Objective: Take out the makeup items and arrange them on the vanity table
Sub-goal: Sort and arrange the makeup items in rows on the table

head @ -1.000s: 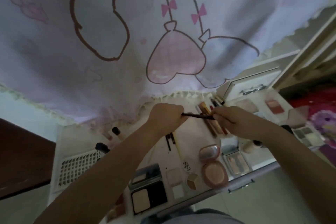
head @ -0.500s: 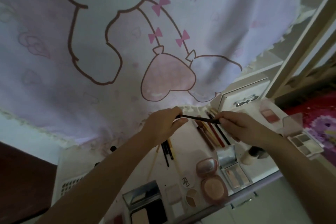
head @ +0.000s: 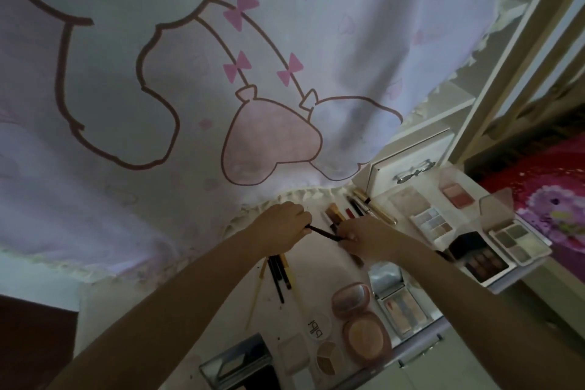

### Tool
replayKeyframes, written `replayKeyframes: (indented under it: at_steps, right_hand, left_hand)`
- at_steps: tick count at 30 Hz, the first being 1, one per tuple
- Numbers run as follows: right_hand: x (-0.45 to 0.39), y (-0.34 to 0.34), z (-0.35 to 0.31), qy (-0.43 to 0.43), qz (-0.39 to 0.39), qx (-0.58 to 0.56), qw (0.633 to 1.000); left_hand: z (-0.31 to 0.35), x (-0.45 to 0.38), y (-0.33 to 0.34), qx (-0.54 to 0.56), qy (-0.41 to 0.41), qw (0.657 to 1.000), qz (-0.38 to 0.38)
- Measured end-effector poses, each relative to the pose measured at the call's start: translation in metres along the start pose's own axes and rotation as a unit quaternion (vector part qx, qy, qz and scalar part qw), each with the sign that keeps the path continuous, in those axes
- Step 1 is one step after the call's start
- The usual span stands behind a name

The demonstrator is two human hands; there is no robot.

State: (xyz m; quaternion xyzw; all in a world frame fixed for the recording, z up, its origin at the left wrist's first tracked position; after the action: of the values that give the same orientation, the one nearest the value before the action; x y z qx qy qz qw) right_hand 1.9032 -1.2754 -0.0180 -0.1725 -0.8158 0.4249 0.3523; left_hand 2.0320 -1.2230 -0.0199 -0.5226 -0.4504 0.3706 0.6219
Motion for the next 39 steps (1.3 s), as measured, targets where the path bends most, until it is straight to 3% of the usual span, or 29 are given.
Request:
replayKeyframes:
  at_steps: [5,9,14,20,24,26,30,34,39]
  right_hand:
    - [-0.042,0.029,0.005,0.059,0.01,0.022,0.998]
    - [-0.063,0.052,0.016,0.11,-0.036,0.02,0.993]
    - [-0.078,0.081,0.028,0.165,-0.105,0.024,0.98]
    - [-0.083,0.09,0.041,0.232,-0.08,0.015,0.969]
    - [-0.078,0.087,0.042,0.284,-0.045,0.023,0.958]
    - [-0.076,0.085,0.037,0.281,-0.022,0.043,0.958]
    - [-0.081,0.094,0.007,0.164,-0.03,0.057,0.984]
    - [-0.08,0.126,-0.042,0.054,-0.097,0.025,0.994]
    - [-0.083,0.143,-0.054,0.119,-0.069,0.001,0.99]
  left_hand:
    - [-0.019,-0.029,0.031,0.008,0.024,0.995,-0.095]
    - [-0.03,-0.042,0.059,0.016,0.026,0.987,-0.159]
    - [-0.02,-0.059,0.06,-0.038,0.124,0.991,-0.042]
    - [-0.016,-0.085,0.075,0.049,0.17,0.984,0.011]
    - [-0.033,-0.089,0.1,0.077,0.077,0.992,-0.057]
    - [-0.04,-0.075,0.094,0.114,0.06,0.991,-0.026]
    - [-0.064,-0.027,0.089,0.168,-0.01,0.984,0.058]
    - [-0.086,0.021,0.114,0.145,-0.148,0.978,0.011]
    - [-0.081,0.054,0.124,0.149,-0.196,0.969,-0.01]
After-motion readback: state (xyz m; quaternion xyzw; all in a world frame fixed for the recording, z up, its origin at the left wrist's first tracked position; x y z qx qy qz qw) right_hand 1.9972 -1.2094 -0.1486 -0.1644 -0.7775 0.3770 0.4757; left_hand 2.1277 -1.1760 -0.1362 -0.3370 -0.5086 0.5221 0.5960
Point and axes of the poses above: each hand's wrist, its own x-axis away from the middle knuckle, its own y-axis out of the palm, z = x × y, the point moved 5 cm from there along -x, towards the middle knuckle, and after that the axes turned 10 degrees about y, right-handed, at the moved point
